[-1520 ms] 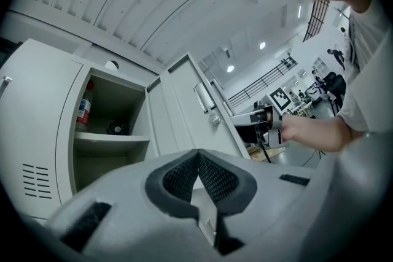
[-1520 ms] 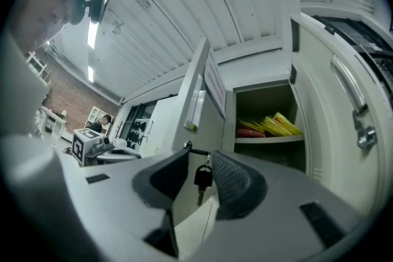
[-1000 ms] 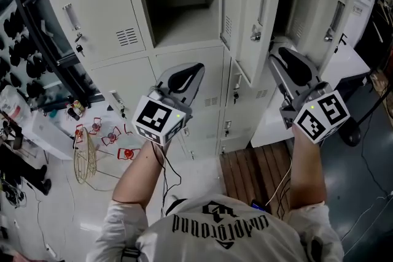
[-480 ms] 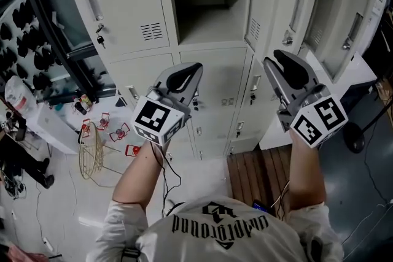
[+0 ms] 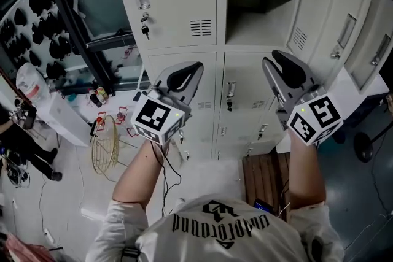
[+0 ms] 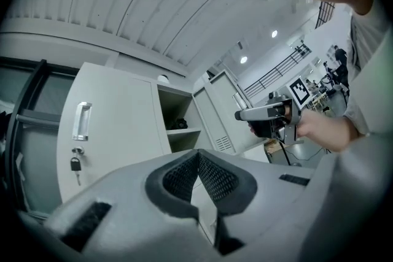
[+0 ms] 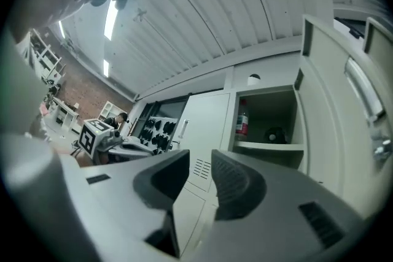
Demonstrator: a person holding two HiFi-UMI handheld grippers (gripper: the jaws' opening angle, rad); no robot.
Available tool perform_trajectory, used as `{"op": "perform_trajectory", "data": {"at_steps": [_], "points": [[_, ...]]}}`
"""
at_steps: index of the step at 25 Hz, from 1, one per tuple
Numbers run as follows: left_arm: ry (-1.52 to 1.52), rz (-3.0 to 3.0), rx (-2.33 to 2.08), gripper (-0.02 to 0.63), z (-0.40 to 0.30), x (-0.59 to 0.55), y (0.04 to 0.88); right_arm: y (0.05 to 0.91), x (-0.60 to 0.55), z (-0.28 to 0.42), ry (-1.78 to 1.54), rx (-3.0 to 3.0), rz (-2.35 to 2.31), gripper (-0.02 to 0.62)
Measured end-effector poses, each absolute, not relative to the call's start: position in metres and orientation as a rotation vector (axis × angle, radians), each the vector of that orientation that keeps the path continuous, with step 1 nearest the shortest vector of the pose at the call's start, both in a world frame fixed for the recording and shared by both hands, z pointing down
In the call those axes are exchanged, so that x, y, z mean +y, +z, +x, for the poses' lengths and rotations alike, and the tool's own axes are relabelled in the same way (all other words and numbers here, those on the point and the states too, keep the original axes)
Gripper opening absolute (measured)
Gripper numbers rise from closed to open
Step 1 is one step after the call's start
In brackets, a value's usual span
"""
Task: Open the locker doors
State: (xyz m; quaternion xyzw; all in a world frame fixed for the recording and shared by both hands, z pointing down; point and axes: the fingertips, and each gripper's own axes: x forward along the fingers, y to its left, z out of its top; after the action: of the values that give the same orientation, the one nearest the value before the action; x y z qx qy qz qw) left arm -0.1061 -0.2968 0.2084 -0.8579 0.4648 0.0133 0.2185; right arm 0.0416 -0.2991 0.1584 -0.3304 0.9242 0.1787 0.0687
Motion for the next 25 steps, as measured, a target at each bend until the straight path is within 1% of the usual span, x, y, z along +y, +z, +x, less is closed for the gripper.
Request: {"op": "perform_trajectory", "data": {"at_steps": [9, 17, 25], "points": [[0.026, -2.346, 1.324, 0.008, -0.218, -0.275, 0.207, 0.171, -0.3, -0.074, 0.503, 2.813, -0.976, 0.112], [0.009, -2.323, 1.348, 0.008, -0.309, -0.255, 0.204, 0.176, -0.294, -0.162, 0.484, 2.816, -0.969, 0.112], [0.0, -2.332, 1.359, 0.008, -0.373, -0.235, 0.213, 0.177, -0.286, -0.23, 0.49, 2.831, -0.986, 0.115]]}}
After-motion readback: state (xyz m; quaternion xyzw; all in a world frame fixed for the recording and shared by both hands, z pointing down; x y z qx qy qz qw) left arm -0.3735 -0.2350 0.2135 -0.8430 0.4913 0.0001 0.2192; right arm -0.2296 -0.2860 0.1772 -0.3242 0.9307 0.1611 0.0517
